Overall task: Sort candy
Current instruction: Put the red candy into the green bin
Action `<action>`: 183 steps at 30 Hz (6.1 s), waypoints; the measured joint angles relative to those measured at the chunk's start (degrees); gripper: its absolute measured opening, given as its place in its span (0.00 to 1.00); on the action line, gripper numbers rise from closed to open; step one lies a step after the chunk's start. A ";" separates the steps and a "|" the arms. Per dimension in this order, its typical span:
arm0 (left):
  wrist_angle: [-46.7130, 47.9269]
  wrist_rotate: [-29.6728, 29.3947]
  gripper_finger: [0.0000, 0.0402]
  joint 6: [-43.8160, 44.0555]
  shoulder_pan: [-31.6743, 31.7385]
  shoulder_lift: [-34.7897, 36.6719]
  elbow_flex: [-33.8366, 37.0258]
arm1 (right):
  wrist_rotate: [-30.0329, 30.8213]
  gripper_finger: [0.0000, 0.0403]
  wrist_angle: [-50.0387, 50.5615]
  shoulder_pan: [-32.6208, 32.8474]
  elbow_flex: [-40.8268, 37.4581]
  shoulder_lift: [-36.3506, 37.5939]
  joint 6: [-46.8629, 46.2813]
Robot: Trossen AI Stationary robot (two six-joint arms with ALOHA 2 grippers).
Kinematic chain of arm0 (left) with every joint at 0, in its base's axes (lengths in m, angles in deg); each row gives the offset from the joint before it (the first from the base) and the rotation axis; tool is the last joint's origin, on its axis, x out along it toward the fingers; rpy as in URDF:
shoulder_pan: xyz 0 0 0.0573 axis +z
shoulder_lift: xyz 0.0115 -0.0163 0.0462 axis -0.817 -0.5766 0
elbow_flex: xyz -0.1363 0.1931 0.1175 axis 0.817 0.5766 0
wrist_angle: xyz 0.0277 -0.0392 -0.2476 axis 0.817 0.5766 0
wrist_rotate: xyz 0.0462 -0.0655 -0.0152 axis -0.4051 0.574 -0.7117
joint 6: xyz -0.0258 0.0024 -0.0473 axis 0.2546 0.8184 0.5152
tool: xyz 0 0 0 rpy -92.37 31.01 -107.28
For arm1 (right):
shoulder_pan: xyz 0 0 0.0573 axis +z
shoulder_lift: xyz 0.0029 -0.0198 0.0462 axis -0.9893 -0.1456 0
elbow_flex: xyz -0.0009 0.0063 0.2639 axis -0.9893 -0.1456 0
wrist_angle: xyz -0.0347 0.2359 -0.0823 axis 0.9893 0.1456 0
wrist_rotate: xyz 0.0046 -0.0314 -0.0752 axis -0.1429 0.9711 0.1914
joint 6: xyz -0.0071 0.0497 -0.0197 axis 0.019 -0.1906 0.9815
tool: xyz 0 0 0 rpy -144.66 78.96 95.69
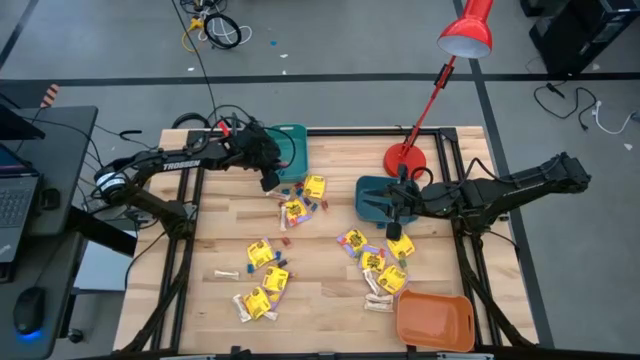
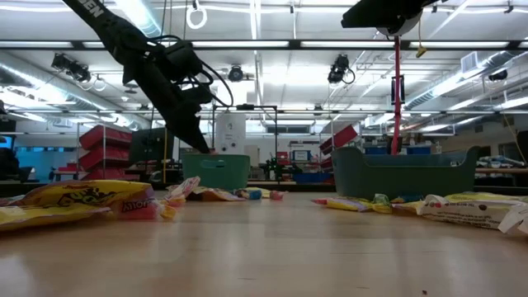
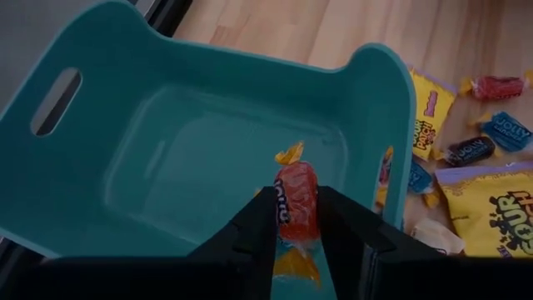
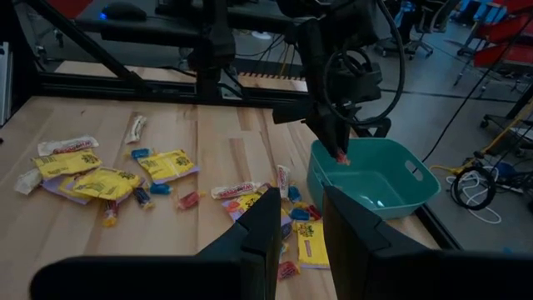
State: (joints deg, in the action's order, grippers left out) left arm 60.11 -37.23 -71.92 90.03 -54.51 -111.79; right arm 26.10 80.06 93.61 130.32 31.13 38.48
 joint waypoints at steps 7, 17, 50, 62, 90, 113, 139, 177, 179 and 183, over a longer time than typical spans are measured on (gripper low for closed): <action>0.04 -0.02 0.30 0.41 0.00 0.00 0.00 | 0.00 0.19 0.00 -0.01 0.00 0.00 -0.36; 1.06 -0.38 0.35 0.85 -0.05 0.14 -0.34 | 0.00 0.19 0.00 0.00 0.00 0.00 -0.37; 26.08 4.73 0.35 4.56 -40.54 11.15 -8.98 | -0.31 0.19 -0.72 -0.01 0.00 0.00 -0.39; 7.83 -4.68 0.35 4.69 -44.30 10.40 0.93 | -3.19 0.19 0.86 0.68 0.00 0.02 -1.01; -23.19 -9.78 0.35 0.08 -44.26 8.79 22.21 | -3.18 0.19 1.01 2.24 0.00 1.57 -1.45; -28.59 -11.90 0.35 -1.86 -43.91 -1.65 22.21 | -3.17 0.19 1.05 2.24 0.00 1.57 -1.53; -30.05 -9.63 0.33 0.45 -41.46 -5.68 22.10 | -3.17 0.19 1.07 2.22 0.00 1.57 -1.50; -31.16 -6.97 0.12 4.85 -41.40 -3.10 22.32 | -3.17 0.19 1.06 2.23 0.00 1.55 -1.81; -31.25 -6.95 0.12 4.66 -41.40 -1.34 22.32 | -3.17 0.19 1.05 2.22 0.00 1.55 -1.84; -30.54 -6.91 0.11 3.94 -41.40 3.09 22.32 | -3.17 0.19 1.05 2.22 0.00 1.54 -1.84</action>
State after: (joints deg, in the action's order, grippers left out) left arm 29.57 -44.14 -67.98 48.64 -51.43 -89.47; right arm 22.93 81.11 95.83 130.32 32.67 36.64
